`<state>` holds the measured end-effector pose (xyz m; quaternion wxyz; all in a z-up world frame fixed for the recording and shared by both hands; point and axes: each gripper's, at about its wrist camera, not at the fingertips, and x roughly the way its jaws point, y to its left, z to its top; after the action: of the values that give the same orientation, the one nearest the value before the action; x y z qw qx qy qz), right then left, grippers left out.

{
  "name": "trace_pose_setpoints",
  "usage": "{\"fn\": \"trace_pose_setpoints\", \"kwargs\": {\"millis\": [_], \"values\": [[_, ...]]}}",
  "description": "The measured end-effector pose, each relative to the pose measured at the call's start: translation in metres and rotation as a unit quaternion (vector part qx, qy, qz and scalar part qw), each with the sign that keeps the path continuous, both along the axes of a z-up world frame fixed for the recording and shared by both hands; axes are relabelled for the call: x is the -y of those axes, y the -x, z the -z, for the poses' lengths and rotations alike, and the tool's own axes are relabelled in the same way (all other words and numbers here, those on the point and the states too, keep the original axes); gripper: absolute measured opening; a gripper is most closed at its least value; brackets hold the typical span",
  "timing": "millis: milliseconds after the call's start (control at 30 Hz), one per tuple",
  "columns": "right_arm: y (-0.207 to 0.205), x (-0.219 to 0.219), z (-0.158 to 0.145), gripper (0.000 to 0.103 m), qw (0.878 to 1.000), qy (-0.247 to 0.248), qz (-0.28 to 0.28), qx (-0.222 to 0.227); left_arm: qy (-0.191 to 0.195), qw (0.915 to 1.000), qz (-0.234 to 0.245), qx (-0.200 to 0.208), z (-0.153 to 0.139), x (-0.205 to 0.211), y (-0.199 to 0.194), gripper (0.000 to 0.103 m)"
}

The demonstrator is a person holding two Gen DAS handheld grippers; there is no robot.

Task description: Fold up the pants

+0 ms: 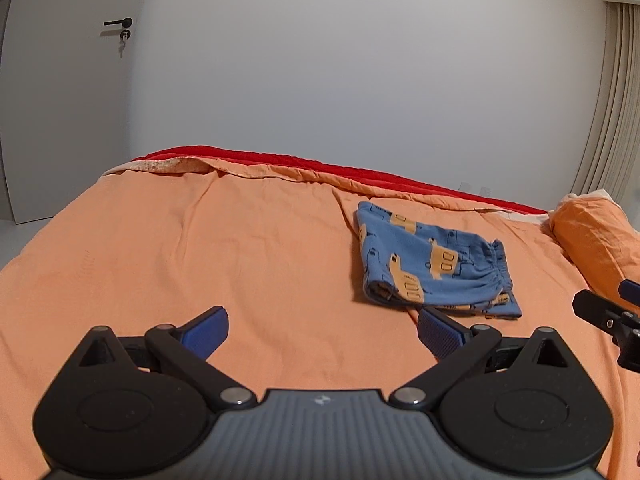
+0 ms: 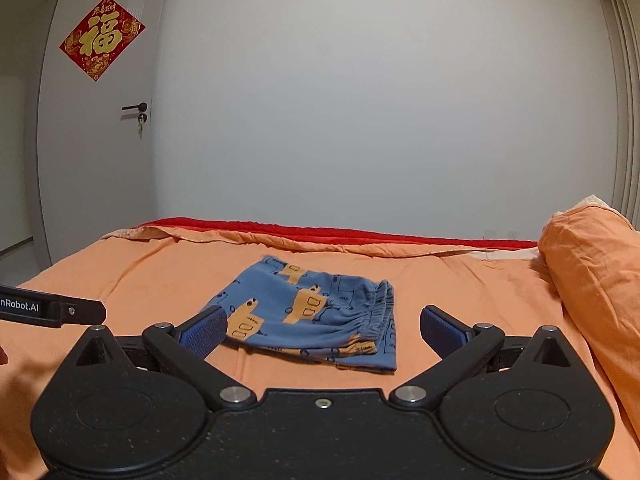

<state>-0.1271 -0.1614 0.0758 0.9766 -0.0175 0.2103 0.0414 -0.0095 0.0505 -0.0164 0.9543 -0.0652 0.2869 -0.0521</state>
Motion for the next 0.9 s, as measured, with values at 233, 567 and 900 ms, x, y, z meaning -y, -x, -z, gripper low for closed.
{"fn": "trace_pose_setpoints", "kwargs": {"millis": [233, 567, 900], "values": [[-0.001, -0.004, 0.012, 0.102, 1.0, 0.006, -0.002, -0.02, -0.012, 0.9999, 0.01, -0.002, 0.01, 0.001, 0.001, 0.103], [-0.008, -0.004, 0.019, 0.102, 0.999, 0.003, -0.005, -0.031, -0.021, 0.9996, 0.018, -0.009, 0.018, 0.003, -0.004, 0.103], [-0.008, -0.002, 0.02, 0.102, 0.999, 0.0, -0.003, -0.033, -0.027, 0.9993, 0.025, -0.009, 0.019, 0.006, -0.003, 0.103]]}}
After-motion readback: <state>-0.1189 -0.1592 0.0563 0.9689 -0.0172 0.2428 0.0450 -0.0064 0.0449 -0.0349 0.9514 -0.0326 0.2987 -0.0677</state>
